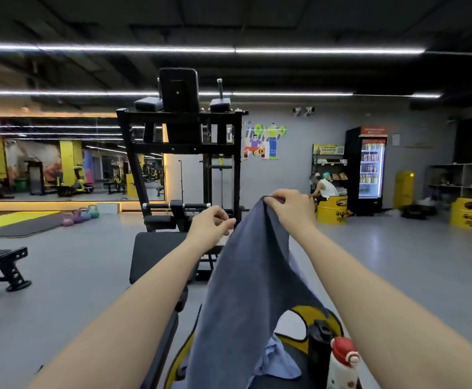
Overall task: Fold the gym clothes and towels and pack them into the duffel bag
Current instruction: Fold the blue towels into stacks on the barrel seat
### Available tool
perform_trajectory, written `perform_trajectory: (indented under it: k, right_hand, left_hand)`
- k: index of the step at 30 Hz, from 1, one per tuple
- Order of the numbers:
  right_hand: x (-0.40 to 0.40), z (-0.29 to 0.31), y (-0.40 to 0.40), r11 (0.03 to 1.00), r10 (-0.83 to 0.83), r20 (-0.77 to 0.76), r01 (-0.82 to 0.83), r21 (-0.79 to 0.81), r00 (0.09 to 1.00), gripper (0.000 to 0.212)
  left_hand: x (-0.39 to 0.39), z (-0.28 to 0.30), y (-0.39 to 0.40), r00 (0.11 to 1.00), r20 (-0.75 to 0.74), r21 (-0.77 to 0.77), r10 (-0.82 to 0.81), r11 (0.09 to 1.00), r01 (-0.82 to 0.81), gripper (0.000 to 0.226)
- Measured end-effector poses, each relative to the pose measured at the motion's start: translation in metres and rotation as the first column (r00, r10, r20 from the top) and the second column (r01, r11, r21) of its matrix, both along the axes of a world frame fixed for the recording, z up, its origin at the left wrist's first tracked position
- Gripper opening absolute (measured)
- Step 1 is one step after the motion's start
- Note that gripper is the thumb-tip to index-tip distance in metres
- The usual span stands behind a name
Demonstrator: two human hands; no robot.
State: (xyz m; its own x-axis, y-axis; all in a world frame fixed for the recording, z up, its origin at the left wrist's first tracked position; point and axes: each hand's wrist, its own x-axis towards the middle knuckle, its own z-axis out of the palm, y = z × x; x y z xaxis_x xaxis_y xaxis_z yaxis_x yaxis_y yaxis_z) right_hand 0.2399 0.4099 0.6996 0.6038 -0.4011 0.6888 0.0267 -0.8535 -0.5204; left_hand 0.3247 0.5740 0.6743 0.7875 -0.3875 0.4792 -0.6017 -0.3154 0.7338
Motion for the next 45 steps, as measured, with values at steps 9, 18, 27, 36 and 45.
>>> perform_trajectory:
  k: [9,18,27,36,45]
  right_hand:
    - [-0.017,0.060,0.032,0.967,0.214,0.050,-0.204,-0.155,0.976,0.015]
    - [-0.032,0.076,0.012,0.969,0.189,0.166,-0.211,0.128,0.968,0.015]
    - [-0.040,0.094,0.042,0.963,0.254,0.144,-0.236,-0.131,0.956,0.017]
    - [-0.038,0.081,0.045,0.951,0.306,0.098,-0.299,-0.075,0.947,0.014]
    - [-0.035,0.049,0.017,0.992,0.103,-0.113,-0.095,0.081,0.988,0.019]
  left_hand:
    - [-0.040,0.066,-0.015,0.979,0.199,-0.073,-0.036,0.996,0.052,0.003]
    - [-0.045,0.096,0.000,0.996,0.038,-0.149,-0.084,0.985,0.088,0.023]
    - [-0.065,0.107,-0.003,0.963,0.083,-0.216,-0.258,0.938,0.270,0.016]
    - [-0.065,0.106,0.005,0.976,0.162,-0.256,-0.149,0.949,0.187,0.007]
    - [-0.055,0.101,0.019,0.988,0.084,-0.332,-0.127,0.932,0.148,0.010]
